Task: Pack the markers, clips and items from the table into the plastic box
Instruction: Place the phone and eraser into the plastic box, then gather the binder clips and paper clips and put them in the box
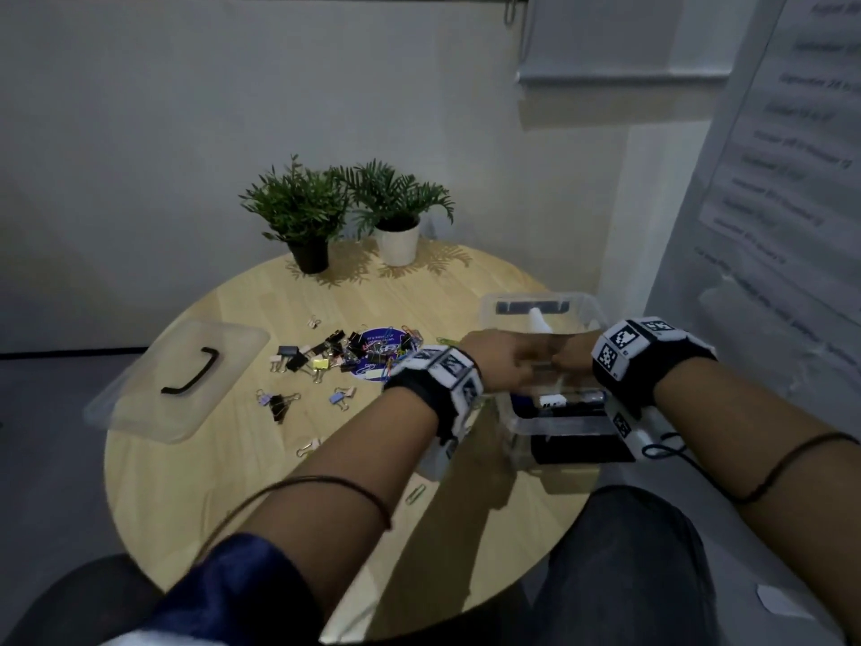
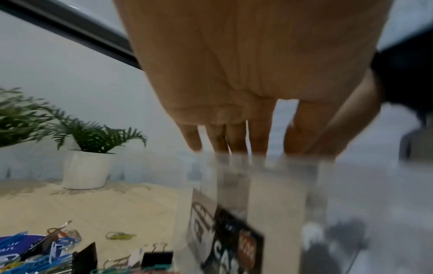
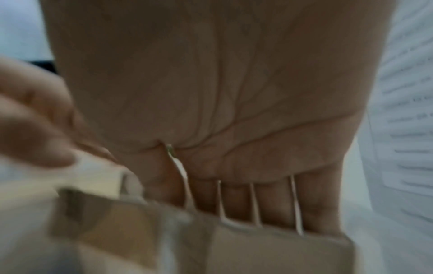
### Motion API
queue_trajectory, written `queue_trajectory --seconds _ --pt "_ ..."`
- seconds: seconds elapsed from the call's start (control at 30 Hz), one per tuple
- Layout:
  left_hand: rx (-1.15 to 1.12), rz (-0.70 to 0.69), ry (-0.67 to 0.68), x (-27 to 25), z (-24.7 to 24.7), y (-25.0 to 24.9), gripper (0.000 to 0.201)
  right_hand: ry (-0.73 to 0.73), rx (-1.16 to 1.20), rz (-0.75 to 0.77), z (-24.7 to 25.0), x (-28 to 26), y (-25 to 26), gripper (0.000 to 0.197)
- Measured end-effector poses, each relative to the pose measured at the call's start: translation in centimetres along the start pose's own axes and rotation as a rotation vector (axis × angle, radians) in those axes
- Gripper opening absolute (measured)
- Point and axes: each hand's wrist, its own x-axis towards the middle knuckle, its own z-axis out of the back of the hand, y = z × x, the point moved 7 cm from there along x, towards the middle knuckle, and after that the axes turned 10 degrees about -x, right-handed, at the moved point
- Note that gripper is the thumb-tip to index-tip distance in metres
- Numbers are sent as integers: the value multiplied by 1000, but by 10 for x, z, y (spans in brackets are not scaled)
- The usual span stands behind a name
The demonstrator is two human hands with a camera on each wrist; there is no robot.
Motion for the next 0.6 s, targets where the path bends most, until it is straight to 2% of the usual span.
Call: queue_trajectory --seconds 0.07,0.13,0.27,0.33,0.4,0.47,0.57,0.6 --pt "-136 -38 -128 -33 26 5 41 -72 17 -3 10 -13 5 38" --pt "-179 1 -246 -75 48 32 36 -134 69 51 25 -33 20 39" --pt "-223 206 -476 -170 70 112 34 -420 310 206 54 -92 65 29" --pt "-177 342 -496 -207 61 151 33 -487 386 279 45 -109 94 20" --pt "-130 457 -447 -232 42 182 31 -431 370 360 20 -107 132 18" --pt "-111 547 -388 -243 20 206 32 -308 293 389 -16 -89 168 21" --pt "-116 585 -343 -239 -2 221 35 -157 146 343 -70 -59 200 18" --pt "-105 582 -341 -234 -5 223 36 -135 127 331 -83 -54 206 22"
